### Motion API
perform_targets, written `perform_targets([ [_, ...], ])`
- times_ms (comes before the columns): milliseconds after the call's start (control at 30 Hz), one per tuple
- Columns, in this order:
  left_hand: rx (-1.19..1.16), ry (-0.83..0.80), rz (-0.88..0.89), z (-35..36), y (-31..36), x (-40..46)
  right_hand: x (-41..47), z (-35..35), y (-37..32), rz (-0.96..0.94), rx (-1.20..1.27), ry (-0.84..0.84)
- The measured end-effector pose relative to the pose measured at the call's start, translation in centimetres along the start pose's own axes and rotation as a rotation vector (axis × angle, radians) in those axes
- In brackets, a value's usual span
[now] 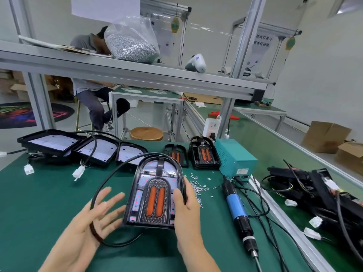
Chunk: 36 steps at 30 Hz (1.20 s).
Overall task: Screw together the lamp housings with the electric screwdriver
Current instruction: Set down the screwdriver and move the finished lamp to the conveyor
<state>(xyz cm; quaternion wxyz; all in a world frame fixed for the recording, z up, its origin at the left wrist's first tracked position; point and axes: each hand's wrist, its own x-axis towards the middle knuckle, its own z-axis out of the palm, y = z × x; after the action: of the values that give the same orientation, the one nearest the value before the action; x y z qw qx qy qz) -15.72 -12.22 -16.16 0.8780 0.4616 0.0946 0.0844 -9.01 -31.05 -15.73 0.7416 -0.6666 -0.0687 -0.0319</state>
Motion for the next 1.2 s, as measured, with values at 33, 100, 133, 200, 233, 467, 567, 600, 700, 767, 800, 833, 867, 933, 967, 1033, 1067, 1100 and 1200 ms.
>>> perform_targets([
  [33, -0.012, -0.027, -0.004, 0.6, -0.6, -0.3, -0.3, 0.1, 0.1, 0.003, 0.024, 0.023],
  [100, 0.009, -0.071, 0.000, 2.2, -1.6, -0.8, -1.1, 0.2, 0.1, 0.013, 0.048, 0.038],
  [133, 0.036, -0.092, 0.015, 3.1, -2.0, -1.0, -1.5, 0.2, 0.2, 0.019, 0.048, 0.045],
  [200, 0.077, -0.110, 0.059, 4.7, -2.3, -1.2, -2.2, 0.0, 0.0, 0.031, 0.047, 0.075],
  [233, 0.088, -0.106, 0.075, 5.4, -2.3, -1.2, -2.6, -0.3, -0.2, 0.035, 0.056, 0.097],
  [467, 0.109, -0.241, -0.004, 9.7, -3.1, 0.0, -4.3, -4.6, -3.1, 0.019, 0.023, 0.213],
  [567, 0.147, -0.335, -0.026, 11.9, -3.5, 0.2, -4.7, -6.3, -4.1, 0.002, 0.022, 0.254],
  [600, 0.156, -0.370, -0.040, 12.9, -4.0, 0.3, -4.9, -7.3, -4.4, -0.002, 0.028, 0.274],
  [700, 0.167, -0.446, -0.062, 14.4, -4.5, 0.6, -5.3, -8.6, -5.2, -0.009, 0.016, 0.303],
  [767, 0.162, -0.490, -0.095, 15.9, -5.3, 0.8, -5.3, -10.2, -5.6, -0.032, 0.015, 0.334],
  [800, 0.159, -0.503, -0.108, 16.7, -5.6, 0.8, -5.3, -10.9, -5.8, -0.046, 0.015, 0.353],
  [833, 0.160, -0.514, -0.119, 17.5, -5.9, 0.9, -5.2, -11.6, -5.9, -0.063, 0.018, 0.366],
  [867, 0.163, -0.524, -0.128, 18.3, -6.2, 1.0, -5.1, -12.2, -6.0, -0.079, 0.020, 0.372],
  [933, 0.158, -0.542, -0.149, 19.7, -6.6, 1.1, -4.9, -13.3, -6.3, -0.096, 0.022, 0.392],
  [967, 0.157, -0.549, -0.159, 20.4, -6.8, 1.3, -4.7, -13.8, -6.4, -0.102, 0.022, 0.403],
  [1033, 0.153, -0.560, -0.183, 21.7, -6.9, 1.6, -4.2, -14.7, -6.8, -0.108, 0.010, 0.425],
  [1067, 0.145, -0.565, -0.197, 22.3, -7.0, 1.8, -3.9, -15.1, -7.1, -0.110, -0.001, 0.432],
  [1100, 0.137, -0.573, -0.210, 22.9, -7.1, 2.1, -3.5, -15.6, -7.4, -0.111, -0.011, 0.436],
  [1200, 0.136, -0.595, -0.239, 25.0, -7.4, 2.7, -2.7, -17.3, -8.5, -0.110, -0.050, 0.441],
])
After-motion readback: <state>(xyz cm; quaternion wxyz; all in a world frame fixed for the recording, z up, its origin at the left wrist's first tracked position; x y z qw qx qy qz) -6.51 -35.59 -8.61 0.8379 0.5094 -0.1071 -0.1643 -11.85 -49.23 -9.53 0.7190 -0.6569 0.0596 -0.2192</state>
